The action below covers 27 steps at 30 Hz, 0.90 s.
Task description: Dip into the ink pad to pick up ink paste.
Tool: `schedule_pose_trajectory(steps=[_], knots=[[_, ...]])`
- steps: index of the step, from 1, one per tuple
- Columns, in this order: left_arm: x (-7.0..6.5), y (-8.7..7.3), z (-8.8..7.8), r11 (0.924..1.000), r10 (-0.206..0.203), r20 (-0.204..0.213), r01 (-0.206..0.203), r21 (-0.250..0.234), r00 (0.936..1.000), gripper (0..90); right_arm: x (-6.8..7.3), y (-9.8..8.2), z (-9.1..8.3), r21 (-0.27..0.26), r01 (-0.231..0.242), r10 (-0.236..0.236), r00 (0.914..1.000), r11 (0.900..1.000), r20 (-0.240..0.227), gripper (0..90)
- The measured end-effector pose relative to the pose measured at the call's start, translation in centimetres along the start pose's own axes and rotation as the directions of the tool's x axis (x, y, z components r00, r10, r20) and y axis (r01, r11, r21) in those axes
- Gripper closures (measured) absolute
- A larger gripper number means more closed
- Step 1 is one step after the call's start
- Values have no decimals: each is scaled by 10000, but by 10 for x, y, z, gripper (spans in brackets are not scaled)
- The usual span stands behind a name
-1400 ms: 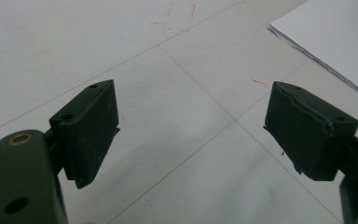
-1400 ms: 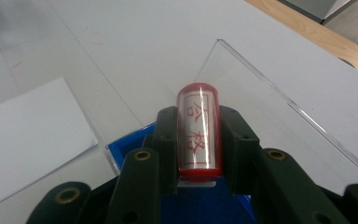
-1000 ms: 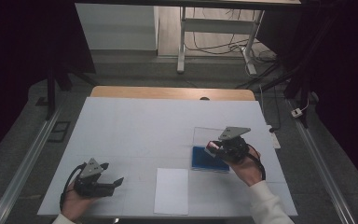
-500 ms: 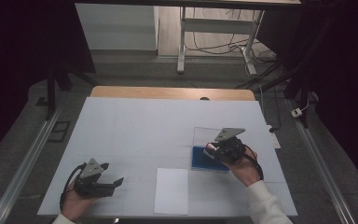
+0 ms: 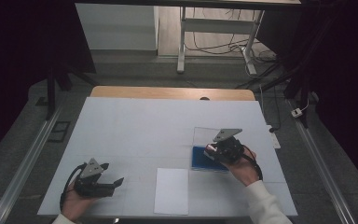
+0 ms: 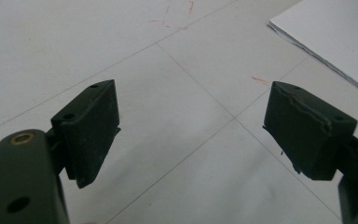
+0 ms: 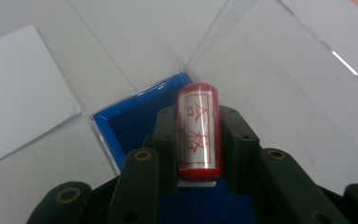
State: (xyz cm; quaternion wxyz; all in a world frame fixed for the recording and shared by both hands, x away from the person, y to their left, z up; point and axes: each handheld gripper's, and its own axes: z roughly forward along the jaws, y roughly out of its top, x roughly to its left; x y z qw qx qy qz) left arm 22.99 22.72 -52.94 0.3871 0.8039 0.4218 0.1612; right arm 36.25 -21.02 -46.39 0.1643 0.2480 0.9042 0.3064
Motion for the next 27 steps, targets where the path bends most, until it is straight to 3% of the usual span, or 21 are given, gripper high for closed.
schedule_pose_trajectory(steps=[27], knots=[[0,0,0,10000,24,12,-24,7,10000,182,-1,-4,12,393,-136,140,9998,9991,-110,701]])
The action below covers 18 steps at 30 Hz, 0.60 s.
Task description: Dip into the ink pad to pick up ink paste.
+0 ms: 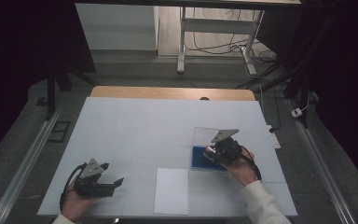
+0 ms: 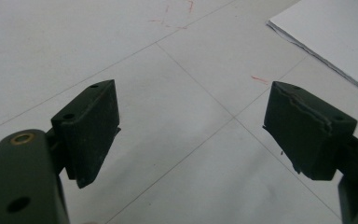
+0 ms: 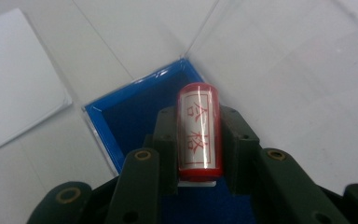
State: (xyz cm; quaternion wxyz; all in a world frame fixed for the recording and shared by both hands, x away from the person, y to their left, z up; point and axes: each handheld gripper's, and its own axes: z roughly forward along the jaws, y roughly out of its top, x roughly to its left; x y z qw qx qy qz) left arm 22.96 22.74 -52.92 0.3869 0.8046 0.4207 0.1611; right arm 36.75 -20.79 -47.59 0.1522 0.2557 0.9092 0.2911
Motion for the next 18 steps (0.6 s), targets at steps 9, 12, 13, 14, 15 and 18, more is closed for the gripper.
schedule_pose_trajectory(steps=[9,12,13,14,15,18], knots=[[0,0,0,10000,2,-4,-2,3,10000,182,-5,-3,2,-1,-574,574,9979,9983,-302,703],[0,0,0,10000,-2,-6,2,1,10000,182,-4,-3,2,42,-516,516,9983,9987,-263,704],[0,0,0,10000,7,-6,-7,4,10000,182,-4,-3,2,57,-525,526,9983,9986,-254,704],[-1,0,0,10000,18,-12,-18,12,10000,182,-4,-3,2,62,-537,538,9982,9985,-257,705],[-1,0,0,10000,20,-9,-20,15,10000,182,-5,-3,2,72,-561,562,9980,9984,-272,705],[-1,0,0,10000,24,-14,-24,31,10000,182,-5,-2,2,116,-582,585,9979,9982,-276,706]])
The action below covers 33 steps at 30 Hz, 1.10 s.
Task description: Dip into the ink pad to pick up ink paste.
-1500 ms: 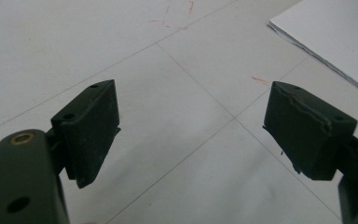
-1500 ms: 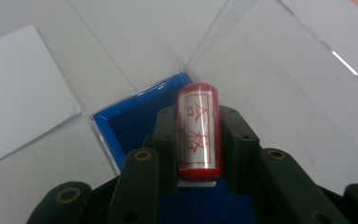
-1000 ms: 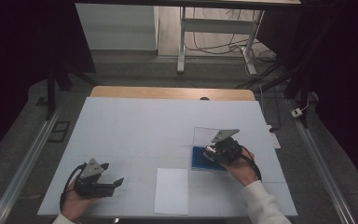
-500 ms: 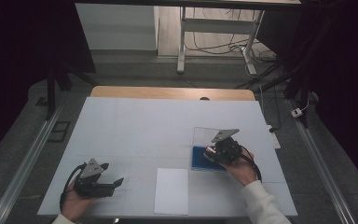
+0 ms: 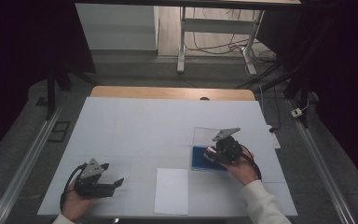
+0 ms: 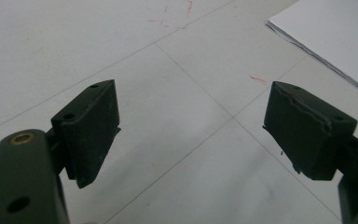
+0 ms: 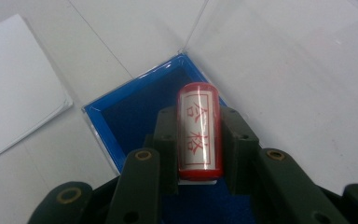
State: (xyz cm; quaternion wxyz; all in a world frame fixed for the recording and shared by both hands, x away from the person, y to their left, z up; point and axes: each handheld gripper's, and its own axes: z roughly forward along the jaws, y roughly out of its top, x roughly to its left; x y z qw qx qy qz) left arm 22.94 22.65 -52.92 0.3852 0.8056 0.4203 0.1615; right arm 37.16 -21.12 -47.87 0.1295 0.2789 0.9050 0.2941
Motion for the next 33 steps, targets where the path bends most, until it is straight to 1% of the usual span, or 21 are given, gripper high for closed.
schedule_pose_trajectory(steps=[3,5,8,10,18,26,28,29,30,33], knots=[[0,0,0,10000,-19,-5,19,-10,10000,182,2,0,2,132,53,-54,10000,9999,71,707],[-1,0,0,10000,-39,-27,39,-20,10000,182,2,-1,2,80,104,-105,9998,9999,159,708],[-2,0,-1,10000,-36,-9,36,-25,10000,182,3,-3,2,-23,15,-14,9999,10000,143,709],[-2,0,-1,10000,-31,-5,31,-24,10000,182,3,-4,3,-91,77,-75,9998,9999,184,709],[-3,1,-1,10000,-31,-43,31,-20,10000,181,6,-4,3,-55,203,-201,9993,9998,323,709],[-3,0,-1,10000,-38,-31,38,-6,10000,182,5,-4,3,-64,213,-211,9993,9998,308,708],[-2,0,-1,10000,-25,-36,25,-13,10000,182,4,-3,2,-134,131,-128,9997,9998,214,705],[-2,0,-1,10000,-39,-38,39,-25,10000,181,3,-3,0,-262,123,-119,9998,9996,181,704],[-1,0,-1,10000,-46,-41,46,-30,10000,181,3,-2,-1,-191,221,-218,9996,9996,158,703],[-1,0,0,10000,-16,-4,16,-26,10000,181,5,-1,-2,-261,459,-453,9987,9986,248,702]])
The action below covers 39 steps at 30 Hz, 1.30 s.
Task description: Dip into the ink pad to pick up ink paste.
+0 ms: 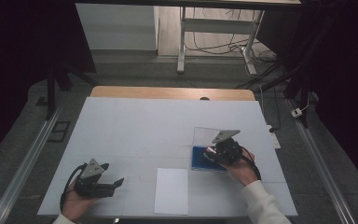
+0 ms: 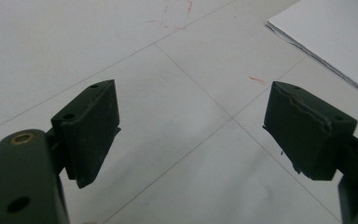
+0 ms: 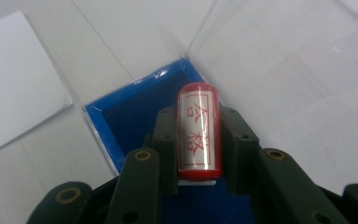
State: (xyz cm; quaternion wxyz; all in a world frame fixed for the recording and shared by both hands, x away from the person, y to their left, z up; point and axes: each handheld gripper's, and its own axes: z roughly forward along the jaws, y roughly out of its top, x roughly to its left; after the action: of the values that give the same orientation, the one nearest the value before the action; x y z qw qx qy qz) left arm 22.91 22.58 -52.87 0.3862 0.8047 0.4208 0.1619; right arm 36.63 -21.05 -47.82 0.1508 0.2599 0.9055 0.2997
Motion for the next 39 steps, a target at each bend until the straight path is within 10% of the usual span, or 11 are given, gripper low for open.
schedule_pose_trajectory(steps=[11,39], knots=[[0,0,-1,10000,15,-18,-15,-6,10000,182,0,10,-25,-1002,-183,179,9998,9948,-57,702],[1,0,0,10000,31,32,-31,41,10000,182,6,10,-16,-719,-7,-11,9997,9974,-245,701]])
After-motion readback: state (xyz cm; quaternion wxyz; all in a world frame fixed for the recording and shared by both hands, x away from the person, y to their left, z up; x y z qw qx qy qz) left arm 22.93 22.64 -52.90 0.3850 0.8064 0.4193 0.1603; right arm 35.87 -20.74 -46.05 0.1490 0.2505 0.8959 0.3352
